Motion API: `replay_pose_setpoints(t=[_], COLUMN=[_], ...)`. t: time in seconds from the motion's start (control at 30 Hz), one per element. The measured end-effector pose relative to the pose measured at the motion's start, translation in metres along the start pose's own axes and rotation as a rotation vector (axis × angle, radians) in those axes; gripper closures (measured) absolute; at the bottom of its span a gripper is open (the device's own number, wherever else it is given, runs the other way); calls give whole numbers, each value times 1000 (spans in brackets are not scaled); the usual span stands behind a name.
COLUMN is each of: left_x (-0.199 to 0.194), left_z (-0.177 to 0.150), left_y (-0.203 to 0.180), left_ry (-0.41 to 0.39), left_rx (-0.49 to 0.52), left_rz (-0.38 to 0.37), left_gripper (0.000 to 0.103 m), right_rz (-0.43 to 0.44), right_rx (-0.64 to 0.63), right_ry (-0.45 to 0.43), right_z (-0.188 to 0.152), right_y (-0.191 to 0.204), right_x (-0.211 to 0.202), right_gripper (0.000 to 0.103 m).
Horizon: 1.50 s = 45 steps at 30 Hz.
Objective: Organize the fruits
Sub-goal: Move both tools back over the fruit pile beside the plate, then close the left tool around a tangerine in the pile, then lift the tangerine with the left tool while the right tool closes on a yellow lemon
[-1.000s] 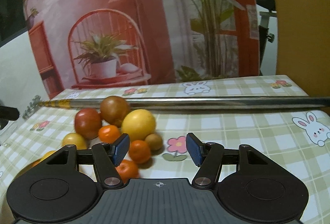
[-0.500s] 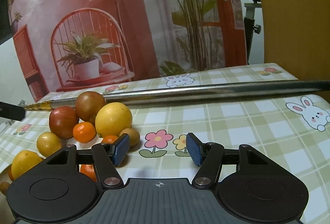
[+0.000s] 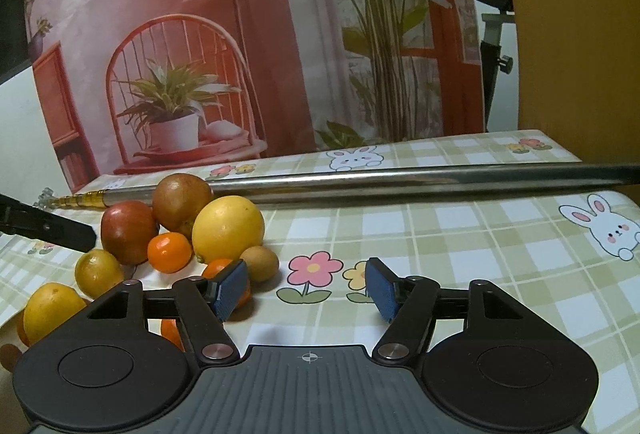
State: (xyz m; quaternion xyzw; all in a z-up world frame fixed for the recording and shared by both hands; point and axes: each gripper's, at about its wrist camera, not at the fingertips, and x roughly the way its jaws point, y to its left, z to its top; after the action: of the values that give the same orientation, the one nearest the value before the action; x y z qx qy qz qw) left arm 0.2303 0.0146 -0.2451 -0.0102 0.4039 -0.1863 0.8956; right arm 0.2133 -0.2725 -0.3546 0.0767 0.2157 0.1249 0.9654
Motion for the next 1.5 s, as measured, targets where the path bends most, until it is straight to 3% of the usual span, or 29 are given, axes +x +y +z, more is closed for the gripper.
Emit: replay_pose_setpoints(t=[0.2,0.53,0.97,1.07,1.23,1.37,1.5], left_x=[18,58,81,87,81,67,43], left_z=[11,19,19,19,18,14,14], left_y=[-8,-23,-42,-41,-35,-35,-31], left_ry=[-5,25,80,124,134,101,46], left_rx=[55,166,338,333,295,248,134], left_rz=[-22,14,143,157,120,94,47], left_gripper=[59,59,60,62,66,66,66], right_rz=[7,16,19,19,21,23,30], right_rx=[5,17,17,17,13,18,23], right_ry=[1,3,3,2,2,3,-7], right_z=[0,0,0,0,-1,-1,-1], right_y=[-2,-3,-3,-3,-1,-2,-3], right_x=[0,1,1,1,2,2,0], right_gripper=[41,41,40,40,40,40,40])
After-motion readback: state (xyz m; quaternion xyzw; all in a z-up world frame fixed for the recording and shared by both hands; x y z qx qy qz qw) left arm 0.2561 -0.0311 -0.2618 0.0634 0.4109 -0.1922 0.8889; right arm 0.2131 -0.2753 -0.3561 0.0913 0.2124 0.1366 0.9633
